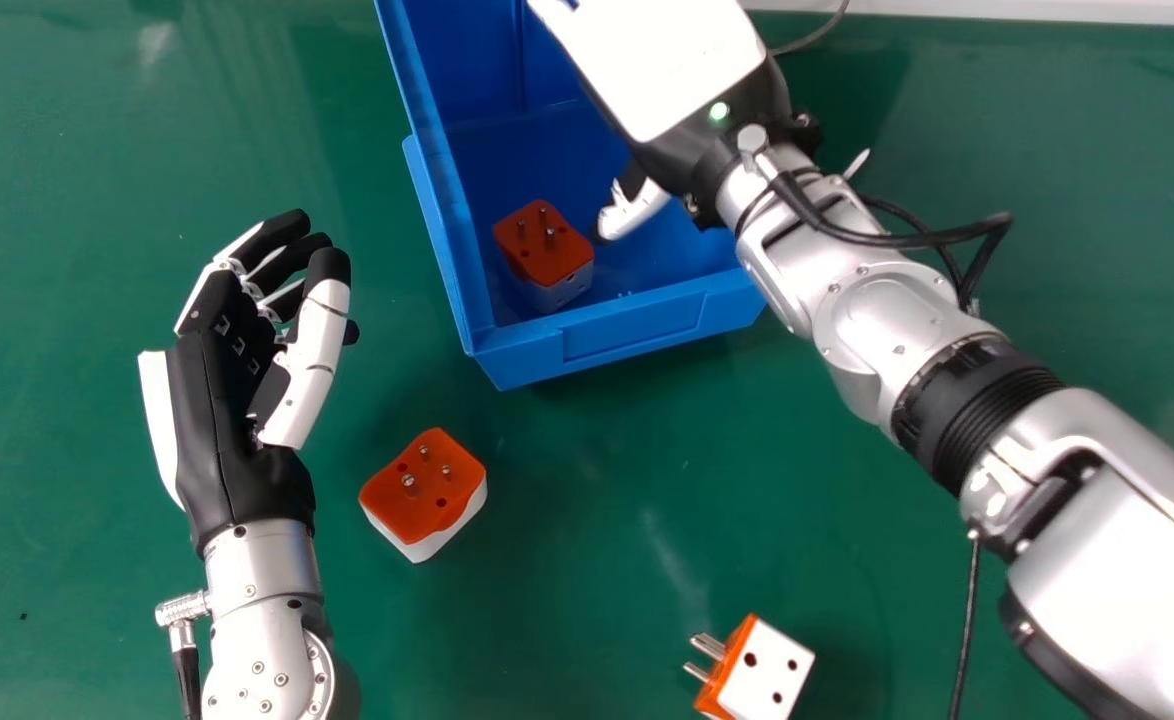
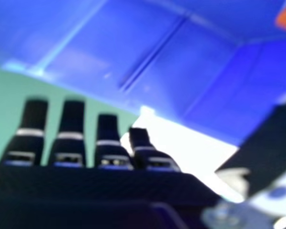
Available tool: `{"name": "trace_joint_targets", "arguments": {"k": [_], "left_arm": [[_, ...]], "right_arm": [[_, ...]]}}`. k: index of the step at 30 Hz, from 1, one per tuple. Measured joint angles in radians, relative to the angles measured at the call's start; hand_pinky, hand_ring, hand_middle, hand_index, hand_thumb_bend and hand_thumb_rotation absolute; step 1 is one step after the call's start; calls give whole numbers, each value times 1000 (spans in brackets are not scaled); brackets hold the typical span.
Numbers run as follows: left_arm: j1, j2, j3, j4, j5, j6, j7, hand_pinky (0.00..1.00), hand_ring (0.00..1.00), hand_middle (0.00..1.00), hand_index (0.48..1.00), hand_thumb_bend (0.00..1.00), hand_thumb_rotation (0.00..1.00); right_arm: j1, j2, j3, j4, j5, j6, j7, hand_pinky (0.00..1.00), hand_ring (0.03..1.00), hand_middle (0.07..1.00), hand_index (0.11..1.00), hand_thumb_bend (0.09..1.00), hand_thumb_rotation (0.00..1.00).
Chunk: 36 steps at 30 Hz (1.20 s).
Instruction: Pick all objects and put in blue box
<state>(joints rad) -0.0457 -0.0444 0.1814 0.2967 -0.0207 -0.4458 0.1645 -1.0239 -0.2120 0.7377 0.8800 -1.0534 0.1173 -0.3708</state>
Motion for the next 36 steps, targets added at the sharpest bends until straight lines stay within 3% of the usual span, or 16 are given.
{"name": "trace_joint_targets", "arguments": {"k": [7, 19, 22, 28, 32, 36], "left_arm": [[0, 0, 0, -9, 0, 1, -1, 523, 651, 703, 686, 572, 431], [4, 3, 2, -17, -6, 2, -12, 521, 651, 708, 695, 568, 430], [6, 4, 4, -26, -18, 6, -14, 521, 651, 708, 695, 568, 430], [10, 14, 7, -31, -22, 21, -23, 523, 654, 711, 700, 557, 424], [11, 17, 12, -32, -29, 22, -30, 523, 654, 711, 700, 557, 424], [11, 21, 11, -33, -28, 22, -31, 524, 655, 711, 700, 561, 426]], "right_arm": [[279, -55, -124, -461, 66, 79, 108, 965, 973, 978, 981, 982, 743], [715, -107, -280, -1171, 22, 251, 369, 991, 993, 995, 995, 997, 805], [809, -147, -321, -1350, 1, 272, 521, 991, 993, 995, 995, 997, 805], [933, -221, -416, -1654, -11, 294, 922, 949, 997, 998, 998, 999, 787], [982, -270, -495, -1825, 56, 305, 1175, 949, 997, 998, 998, 999, 787], [982, -311, -568, -1880, 149, 295, 1315, 937, 998, 998, 998, 1000, 762]]}}
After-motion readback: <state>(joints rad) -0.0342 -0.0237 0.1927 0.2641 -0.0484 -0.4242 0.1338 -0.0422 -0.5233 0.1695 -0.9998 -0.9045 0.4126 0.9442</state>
